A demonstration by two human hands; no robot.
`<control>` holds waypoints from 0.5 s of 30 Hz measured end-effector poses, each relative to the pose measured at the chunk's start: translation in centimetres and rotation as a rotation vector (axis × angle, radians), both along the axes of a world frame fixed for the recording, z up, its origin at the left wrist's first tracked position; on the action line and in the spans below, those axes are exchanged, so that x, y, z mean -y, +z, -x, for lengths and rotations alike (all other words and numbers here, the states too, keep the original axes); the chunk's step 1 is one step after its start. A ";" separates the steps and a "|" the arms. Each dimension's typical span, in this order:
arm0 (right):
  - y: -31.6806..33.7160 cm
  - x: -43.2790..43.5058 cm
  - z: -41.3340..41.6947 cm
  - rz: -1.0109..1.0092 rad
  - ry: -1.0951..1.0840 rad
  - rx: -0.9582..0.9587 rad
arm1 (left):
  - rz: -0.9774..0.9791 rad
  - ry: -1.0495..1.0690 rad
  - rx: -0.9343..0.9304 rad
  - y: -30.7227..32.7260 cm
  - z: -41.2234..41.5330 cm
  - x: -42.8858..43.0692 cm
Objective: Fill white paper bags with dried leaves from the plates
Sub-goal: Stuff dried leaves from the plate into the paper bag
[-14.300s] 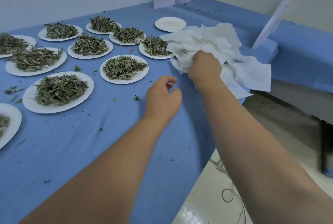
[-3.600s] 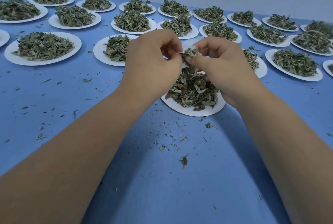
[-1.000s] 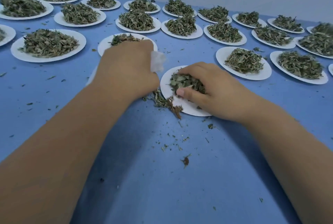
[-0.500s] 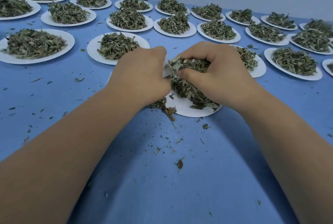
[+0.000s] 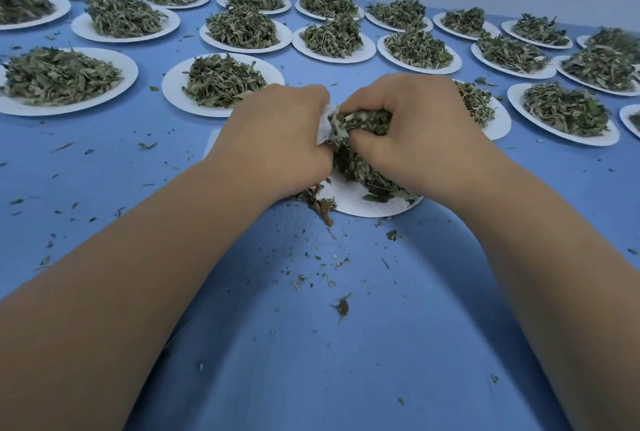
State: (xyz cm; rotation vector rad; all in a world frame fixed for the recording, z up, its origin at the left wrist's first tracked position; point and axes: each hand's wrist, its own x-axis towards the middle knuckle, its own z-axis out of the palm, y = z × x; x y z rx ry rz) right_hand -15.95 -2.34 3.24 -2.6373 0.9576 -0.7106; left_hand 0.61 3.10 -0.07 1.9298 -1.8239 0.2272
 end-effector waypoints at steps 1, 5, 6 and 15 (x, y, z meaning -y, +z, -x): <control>0.0 0.0 0.0 -0.013 -0.007 0.024 | -0.009 -0.013 0.015 0.0 0.1 0.0; 0.0 0.1 0.1 -0.140 0.013 0.122 | -0.021 -0.017 0.093 0.3 0.3 0.2; 0.1 0.2 0.3 -0.205 0.032 0.152 | -0.028 -0.010 0.101 0.3 0.3 0.2; -0.8 1.0 0.4 -0.360 0.014 0.280 | -0.034 -0.007 0.088 0.7 0.5 0.3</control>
